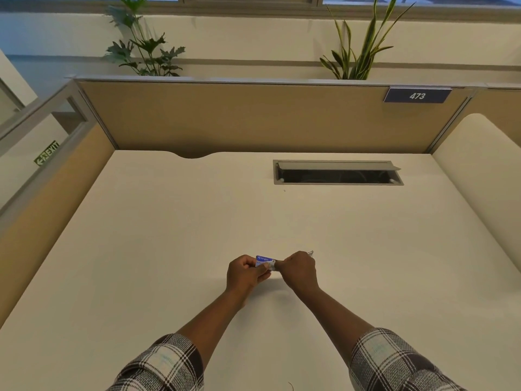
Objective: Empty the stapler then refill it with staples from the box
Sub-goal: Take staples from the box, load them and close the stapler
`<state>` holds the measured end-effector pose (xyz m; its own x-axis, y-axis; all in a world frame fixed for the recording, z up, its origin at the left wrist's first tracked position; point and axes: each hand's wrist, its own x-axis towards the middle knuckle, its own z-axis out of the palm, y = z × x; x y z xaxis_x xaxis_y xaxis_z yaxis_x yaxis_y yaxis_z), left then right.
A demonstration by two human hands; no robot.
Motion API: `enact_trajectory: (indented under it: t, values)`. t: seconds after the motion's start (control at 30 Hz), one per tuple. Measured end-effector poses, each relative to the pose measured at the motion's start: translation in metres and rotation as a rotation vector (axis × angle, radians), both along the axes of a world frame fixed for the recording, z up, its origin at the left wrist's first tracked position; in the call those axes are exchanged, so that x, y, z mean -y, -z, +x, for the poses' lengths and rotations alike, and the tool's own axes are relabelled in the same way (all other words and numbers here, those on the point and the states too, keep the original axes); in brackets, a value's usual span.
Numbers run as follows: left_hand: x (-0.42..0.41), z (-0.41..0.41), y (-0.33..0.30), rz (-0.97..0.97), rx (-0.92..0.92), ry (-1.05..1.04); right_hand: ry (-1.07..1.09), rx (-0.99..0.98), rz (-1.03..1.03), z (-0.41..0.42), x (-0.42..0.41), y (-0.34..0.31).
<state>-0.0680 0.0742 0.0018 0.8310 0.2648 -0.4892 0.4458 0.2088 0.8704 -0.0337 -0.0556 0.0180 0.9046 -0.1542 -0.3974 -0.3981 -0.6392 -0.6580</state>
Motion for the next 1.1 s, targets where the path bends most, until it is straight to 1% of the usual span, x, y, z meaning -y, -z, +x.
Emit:
enact_trajectory:
  t: [0.07,0.23,0.33,0.4,0.53,0.6,0.73,0.87,1.0,1.1]
  values:
    - [0.0,0.0,0.0,0.0,-0.001,-0.008,-0.003,0.0,-0.009,0.0,0.001,0.003]
    - [-0.001,0.001,0.001,0.014,0.014,-0.009,-0.006,0.025,0.041,0.0,0.003,0.002]
    - [0.0,0.0,0.001,0.019,0.014,-0.022,0.011,-0.017,0.083,0.0,0.006,-0.001]
    - [0.001,0.0,0.002,0.01,0.015,-0.031,0.017,-0.08,0.112,-0.002,0.006,-0.004]
    - [0.004,0.001,0.006,0.028,0.003,-0.038,0.072,-0.116,0.148,0.001,0.009,0.012]
    - [0.004,0.001,0.008,0.036,0.001,-0.043,0.109,-0.13,0.163,0.001,0.011,0.01]
    - [0.001,0.001,0.007,0.051,0.019,-0.008,0.143,-0.166,0.264,-0.004,0.011,-0.007]
    - [0.002,-0.001,0.007,0.059,0.02,0.008,0.211,-0.194,0.358,-0.004,0.011,-0.005]
    - [0.001,-0.001,0.008,0.0,-0.017,-0.04,0.272,-0.262,0.48,-0.004,0.012,-0.005]
    - [-0.001,-0.001,0.009,-0.06,-0.044,-0.074,0.268,-0.32,0.577,-0.005,0.016,-0.008]
